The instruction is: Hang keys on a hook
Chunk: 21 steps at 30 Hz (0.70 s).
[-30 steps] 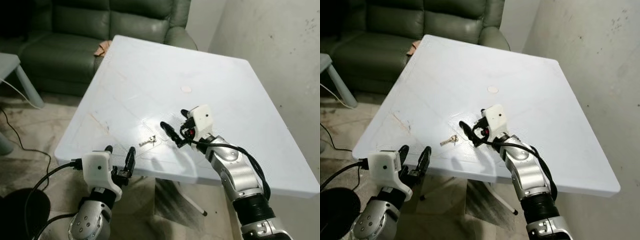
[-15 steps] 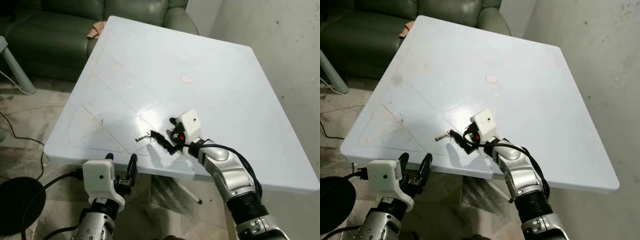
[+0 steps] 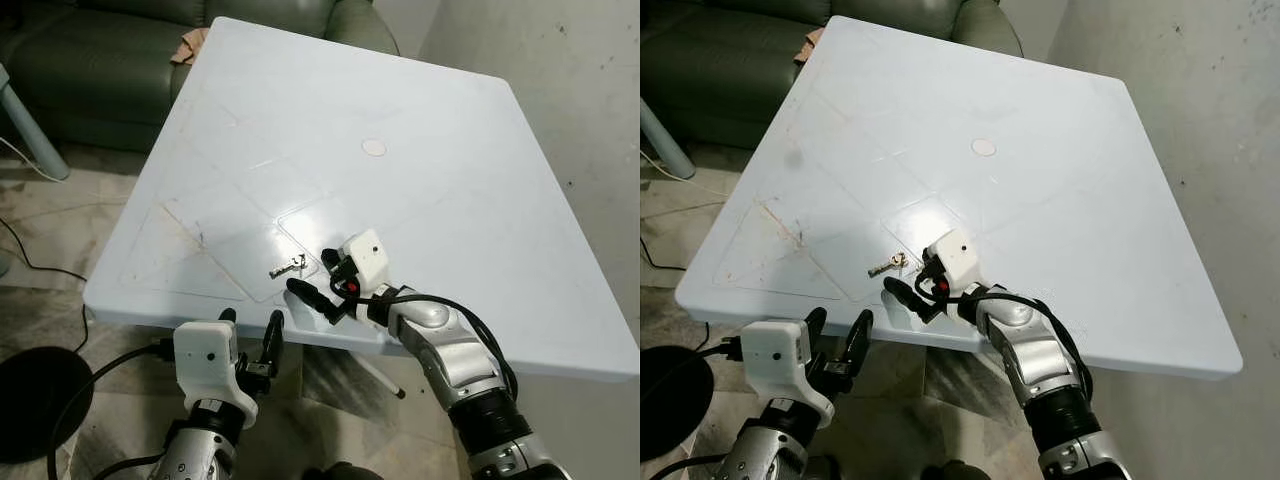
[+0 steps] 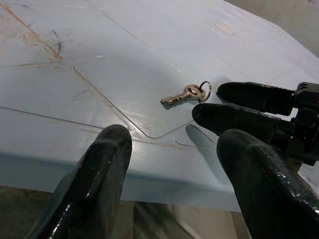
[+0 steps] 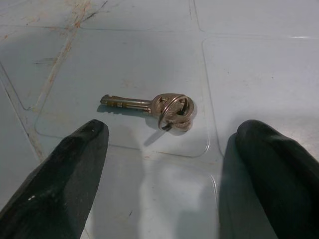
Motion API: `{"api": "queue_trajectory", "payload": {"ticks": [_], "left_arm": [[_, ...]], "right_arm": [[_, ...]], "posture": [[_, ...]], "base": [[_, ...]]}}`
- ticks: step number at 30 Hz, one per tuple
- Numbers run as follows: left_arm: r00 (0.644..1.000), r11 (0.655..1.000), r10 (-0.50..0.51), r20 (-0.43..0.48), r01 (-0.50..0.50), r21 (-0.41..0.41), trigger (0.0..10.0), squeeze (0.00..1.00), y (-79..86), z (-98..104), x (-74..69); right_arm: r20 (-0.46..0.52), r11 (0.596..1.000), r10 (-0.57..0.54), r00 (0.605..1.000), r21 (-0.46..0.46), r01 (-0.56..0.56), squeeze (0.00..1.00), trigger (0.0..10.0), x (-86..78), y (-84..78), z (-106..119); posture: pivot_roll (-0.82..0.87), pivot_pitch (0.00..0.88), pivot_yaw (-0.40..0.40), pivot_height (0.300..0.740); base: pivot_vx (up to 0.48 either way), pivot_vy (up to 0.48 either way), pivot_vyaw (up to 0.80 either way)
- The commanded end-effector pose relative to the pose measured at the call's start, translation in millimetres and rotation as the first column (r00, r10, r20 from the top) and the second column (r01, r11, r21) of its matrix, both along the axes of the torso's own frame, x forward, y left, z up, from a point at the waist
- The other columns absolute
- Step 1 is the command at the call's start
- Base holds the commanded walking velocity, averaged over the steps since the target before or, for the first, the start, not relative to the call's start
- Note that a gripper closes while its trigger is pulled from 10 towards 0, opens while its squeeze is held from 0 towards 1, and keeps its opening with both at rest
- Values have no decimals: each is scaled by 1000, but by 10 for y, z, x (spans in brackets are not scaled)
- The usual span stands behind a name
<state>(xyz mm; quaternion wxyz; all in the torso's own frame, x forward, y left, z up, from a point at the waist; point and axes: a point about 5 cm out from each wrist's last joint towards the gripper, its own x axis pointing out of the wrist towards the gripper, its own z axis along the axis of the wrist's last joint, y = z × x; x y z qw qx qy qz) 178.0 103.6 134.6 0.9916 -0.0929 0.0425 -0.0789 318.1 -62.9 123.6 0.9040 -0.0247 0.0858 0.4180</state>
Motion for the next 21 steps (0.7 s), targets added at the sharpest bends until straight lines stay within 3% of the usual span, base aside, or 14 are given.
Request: {"api": "queue_trajectory", "payload": {"ticks": [1,3,4,9,10,15,16,17,18,21], "left_arm": [[1000,1000,-7,-2,7,-2,10000,0,-18,22,-27],[1000,1000,-5,-2,5,-2,10000,0,-16,23,-24],[1000,1000,-3,-2,3,-3,10000,0,-15,25,-20],[1000,1000,-2,-2,2,-5,10000,0,-14,29,-21],[1000,1000,0,-2,0,-5,10000,0,-15,28,-20],[1000,1000,2,-3,-2,-5,10000,0,-15,28,-19],[1000,1000,2,-3,-2,-6,10000,0,-15,29,-20],[1000,1000,2,-3,-2,-6,10000,0,-15,29,-20],[1000,1000,5,-4,-5,-10,10000,0,-19,30,-22],[1000,1000,7,-6,-7,-13,10000,0,-21,29,-21]], "right_arm": [[-20,1000,-7,1000,1,7,0,10000,-6,-32,-6],[-23,1000,-23,999,12,23,0,9608,0,-20,9],[-26,999,-40,999,14,40,0,10000,6,-9,16],[-26,998,-58,998,19,58,0,10000,10,7,25],[-33,996,-79,996,32,80,0,9059,16,23,36],[-46,992,-115,992,49,117,0,9059,23,48,56],[-37,990,-126,991,56,128,0,4588,16,57,66],[-37,990,-126,991,56,128,0,4588,16,57,66],[-33,983,-159,987,87,161,0,0,0,71,88],[-27,981,-168,985,95,169,0,0,-7,73,101]], "posture": [[63,198,-183,724],[64,198,-182,724],[65,199,-184,724],[65,200,-184,724],[66,202,-184,724],[66,202,-184,724],[66,203,-184,724],[66,203,-184,724],[65,205,-184,724],[64,205,-184,724]], "base": [[0,0,0],[0,0,0],[0,0,0],[0,0,0],[0,0,0],[0,0,0],[0,0,0],[0,0,0],[0,0,0],[0,0,0]]}}
